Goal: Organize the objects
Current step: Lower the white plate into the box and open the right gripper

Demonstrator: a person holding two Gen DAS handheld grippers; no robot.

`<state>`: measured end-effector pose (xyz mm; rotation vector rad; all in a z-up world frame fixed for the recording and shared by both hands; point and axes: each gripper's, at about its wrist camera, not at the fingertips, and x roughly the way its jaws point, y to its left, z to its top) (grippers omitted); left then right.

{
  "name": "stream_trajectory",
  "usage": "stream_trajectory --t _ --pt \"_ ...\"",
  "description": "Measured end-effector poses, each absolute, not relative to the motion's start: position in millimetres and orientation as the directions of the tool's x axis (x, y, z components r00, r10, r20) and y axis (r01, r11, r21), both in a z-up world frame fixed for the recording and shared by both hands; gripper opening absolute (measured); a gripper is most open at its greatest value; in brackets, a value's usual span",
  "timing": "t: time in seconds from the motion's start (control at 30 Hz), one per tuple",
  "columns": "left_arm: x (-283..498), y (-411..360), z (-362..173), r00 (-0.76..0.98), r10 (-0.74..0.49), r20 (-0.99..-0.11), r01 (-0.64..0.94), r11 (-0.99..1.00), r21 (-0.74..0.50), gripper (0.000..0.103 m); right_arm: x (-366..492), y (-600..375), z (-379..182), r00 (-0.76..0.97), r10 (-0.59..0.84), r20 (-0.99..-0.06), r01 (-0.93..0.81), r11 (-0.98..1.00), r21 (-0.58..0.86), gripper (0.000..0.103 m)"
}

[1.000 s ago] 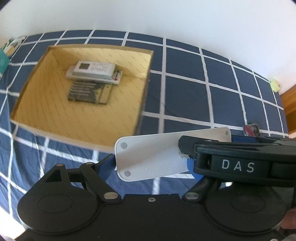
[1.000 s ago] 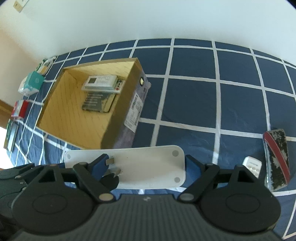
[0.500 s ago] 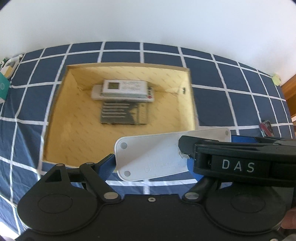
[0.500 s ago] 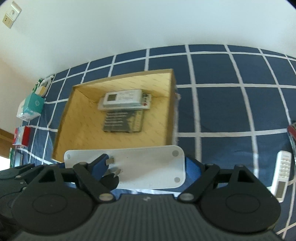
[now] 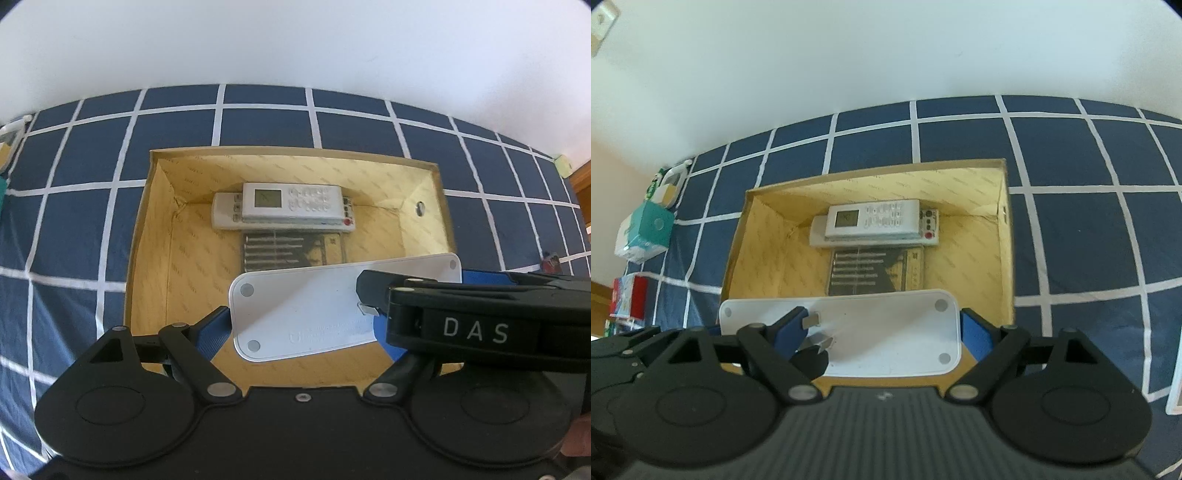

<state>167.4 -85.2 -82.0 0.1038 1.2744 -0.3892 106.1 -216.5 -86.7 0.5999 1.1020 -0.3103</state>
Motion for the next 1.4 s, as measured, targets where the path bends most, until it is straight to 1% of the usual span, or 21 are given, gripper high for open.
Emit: stream_trajectory --t 0.4,0.73,1.03,1.17,1.4 --pt "240.0 -87.8 -150.9 0.119 -0.220 -0.968 0.369 0.915 -0.163 0.082 169.7 -239.1 -154.1 0.345 0.081 -0.935 0.583 0.762 0.281 0.087" --pt "267.5 -88.8 -186.6 0.049 -0.208 -0.977 0.373 0.911 -0.175 0.082 196.4 -250.8 -195.1 0.289 0.111 -0.951 0.617 0.737 0.274 0.087" --pt "277.9 -87.4 -195.9 0.041 -0.216 -0.976 0.364 0.912 -0.186 0.081 205.6 -252.2 -203.6 0.264 0.103 -0.959 0.623 0.741 0.251 0.087" --pt "278.8 -87.9 -192.2 0.059 -0.208 -0.976 0.380 0.909 -0.171 0.081 208.1 -252.6 -201.9 0.262 0.099 -0.960 0.626 0.740 0.247 0.088" --pt "272.4 -79.8 -180.4 0.074 -0.210 -0.975 0.342 0.924 -0.173 0.083 203.9 -254.6 -195.3 0.268 0.094 -0.959 0.638 0.728 0.250 0.088"
